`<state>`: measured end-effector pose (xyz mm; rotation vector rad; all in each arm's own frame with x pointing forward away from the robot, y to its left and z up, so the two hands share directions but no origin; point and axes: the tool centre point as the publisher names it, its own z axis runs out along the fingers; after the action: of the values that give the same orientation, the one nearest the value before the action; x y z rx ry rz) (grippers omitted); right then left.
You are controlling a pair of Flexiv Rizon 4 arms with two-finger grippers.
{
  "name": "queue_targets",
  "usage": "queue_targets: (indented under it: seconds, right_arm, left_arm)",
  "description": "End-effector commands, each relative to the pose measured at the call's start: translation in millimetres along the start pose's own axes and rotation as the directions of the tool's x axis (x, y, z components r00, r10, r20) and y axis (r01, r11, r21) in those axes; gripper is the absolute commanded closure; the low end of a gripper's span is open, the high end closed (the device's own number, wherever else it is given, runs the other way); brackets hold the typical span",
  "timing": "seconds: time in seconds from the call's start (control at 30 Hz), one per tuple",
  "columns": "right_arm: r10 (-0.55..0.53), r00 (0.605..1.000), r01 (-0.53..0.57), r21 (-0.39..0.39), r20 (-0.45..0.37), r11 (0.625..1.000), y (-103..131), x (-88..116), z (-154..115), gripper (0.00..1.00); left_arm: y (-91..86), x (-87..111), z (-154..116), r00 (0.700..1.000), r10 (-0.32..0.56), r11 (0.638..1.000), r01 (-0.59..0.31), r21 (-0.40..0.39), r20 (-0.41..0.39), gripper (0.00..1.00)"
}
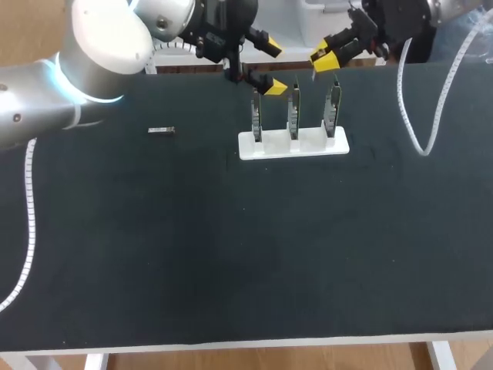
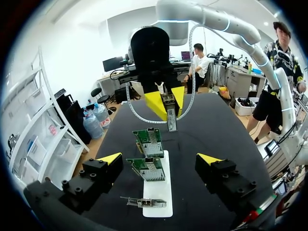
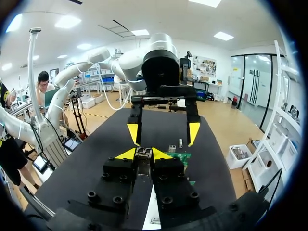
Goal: Pick up the optical module with the left hand, and insert it into the network port with the right hand.
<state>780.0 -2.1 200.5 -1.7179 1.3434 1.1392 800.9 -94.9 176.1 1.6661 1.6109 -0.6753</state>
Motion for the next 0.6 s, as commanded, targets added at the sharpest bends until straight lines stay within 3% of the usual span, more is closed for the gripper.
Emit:
queue_targets:
  seconds: [0.03,0.6]
  right_arm:
    - [0.0,1.0,0.0,-0.008,-0.002,1.0,-1,0,6,1.0]
    - [0.012,1.0,-0.012,-0.039,-0.019,0.999,-15,1,17,1.0]
  left_arm:
    - [2.0,2.0,0,1.0,-0.007,1.0,0.008,0.003,-0.006,0.0]
    - [-0.3,3.4,-1,1.0,-0.01,1.0,0.01,0.006,-0.008,0.0]
